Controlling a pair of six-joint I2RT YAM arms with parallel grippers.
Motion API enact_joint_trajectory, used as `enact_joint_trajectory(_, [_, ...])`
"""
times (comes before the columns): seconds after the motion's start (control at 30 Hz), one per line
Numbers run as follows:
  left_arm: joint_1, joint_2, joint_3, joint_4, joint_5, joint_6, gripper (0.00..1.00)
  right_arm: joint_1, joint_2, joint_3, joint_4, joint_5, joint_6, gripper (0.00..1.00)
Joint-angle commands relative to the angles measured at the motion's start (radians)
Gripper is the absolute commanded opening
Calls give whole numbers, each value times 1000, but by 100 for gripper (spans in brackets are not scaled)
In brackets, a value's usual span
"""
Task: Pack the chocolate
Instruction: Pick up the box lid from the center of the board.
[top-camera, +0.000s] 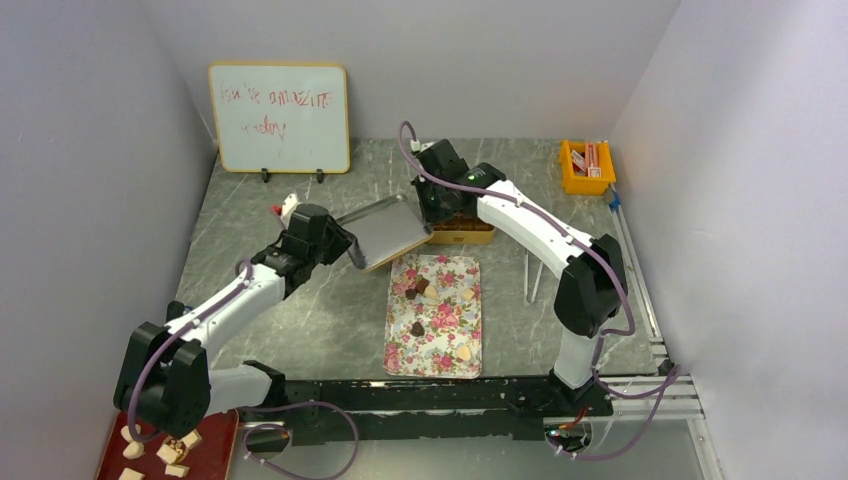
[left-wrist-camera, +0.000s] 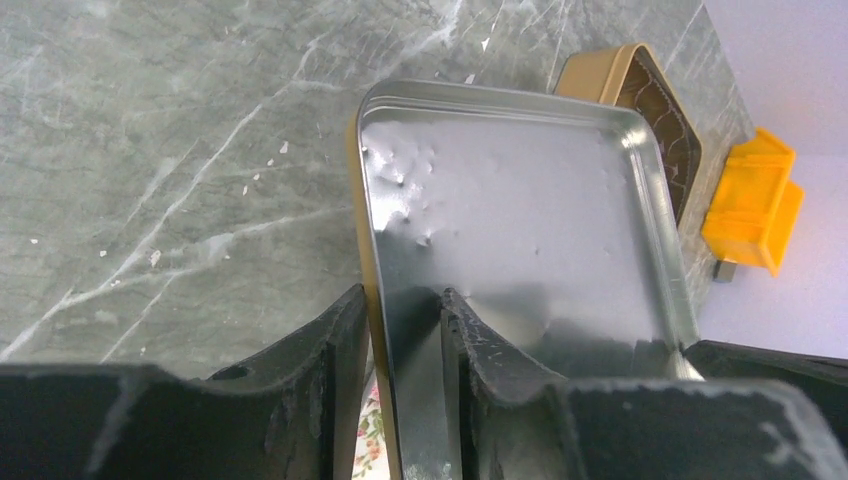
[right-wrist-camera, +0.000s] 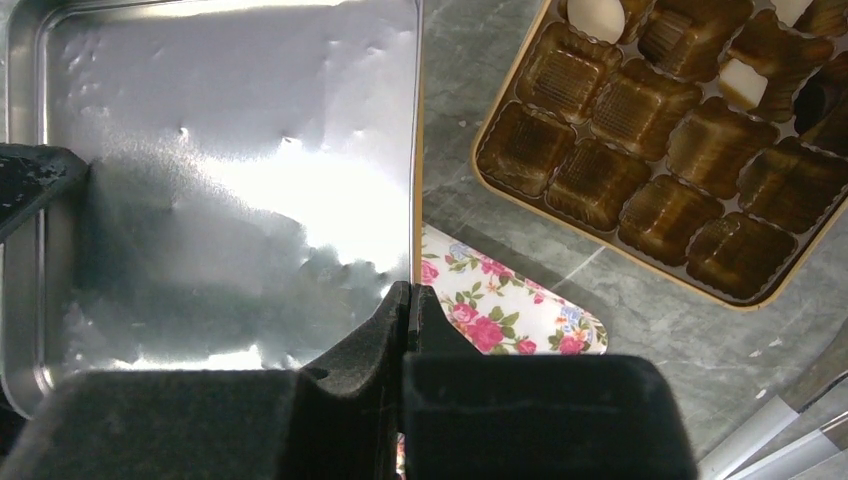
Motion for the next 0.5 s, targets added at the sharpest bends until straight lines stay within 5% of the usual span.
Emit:
enact_joint_trajectory(0.0, [-4, -42, 35, 6, 37, -48, 33, 10, -50, -23, 79, -36, 28, 0])
enact_joint_trajectory(0.47, [10, -92, 90, -45, -6, -54, 5, 27, -74, -170, 156, -34, 60, 0])
